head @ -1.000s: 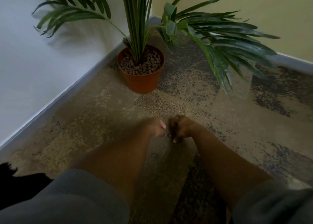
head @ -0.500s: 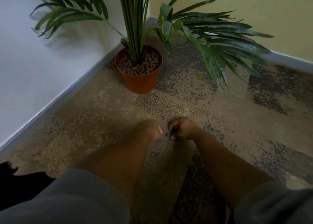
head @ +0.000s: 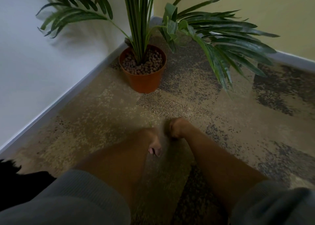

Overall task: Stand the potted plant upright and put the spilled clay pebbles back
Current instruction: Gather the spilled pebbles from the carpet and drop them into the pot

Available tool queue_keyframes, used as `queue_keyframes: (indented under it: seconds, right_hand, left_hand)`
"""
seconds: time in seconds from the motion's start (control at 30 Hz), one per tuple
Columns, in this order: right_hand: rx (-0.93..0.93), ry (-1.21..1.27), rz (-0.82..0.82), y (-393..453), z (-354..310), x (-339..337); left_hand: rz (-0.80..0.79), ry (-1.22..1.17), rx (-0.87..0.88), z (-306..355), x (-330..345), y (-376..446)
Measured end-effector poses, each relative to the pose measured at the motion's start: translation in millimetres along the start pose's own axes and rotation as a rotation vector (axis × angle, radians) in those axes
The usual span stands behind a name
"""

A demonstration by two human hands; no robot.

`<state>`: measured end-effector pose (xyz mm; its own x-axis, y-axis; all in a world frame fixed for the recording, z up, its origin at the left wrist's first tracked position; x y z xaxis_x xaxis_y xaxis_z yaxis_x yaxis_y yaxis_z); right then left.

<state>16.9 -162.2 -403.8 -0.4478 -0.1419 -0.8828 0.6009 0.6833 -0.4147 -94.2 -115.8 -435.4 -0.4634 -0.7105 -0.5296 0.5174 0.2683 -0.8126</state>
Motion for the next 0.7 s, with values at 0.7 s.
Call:
queue_keyframes:
  seconds: [0.7]
  right_hand:
    - [0.561, 1.846, -0.250, -7.5, -1.3, 15.3]
  left_hand:
    - [0.029, -1.347, -0.121, 4.1, -25.6, -9.1]
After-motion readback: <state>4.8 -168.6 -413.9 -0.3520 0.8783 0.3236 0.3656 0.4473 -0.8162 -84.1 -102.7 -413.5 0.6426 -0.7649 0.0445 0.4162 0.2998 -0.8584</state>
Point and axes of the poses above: each hand's wrist, its own y-axis towards the middle knuckle, its own x-axis out of the palm, z = x × y, the point moved 10 cm from there along y, towards the middle knuckle, and after that the axes turned 10 degrees about z, right-handed, at the moved point
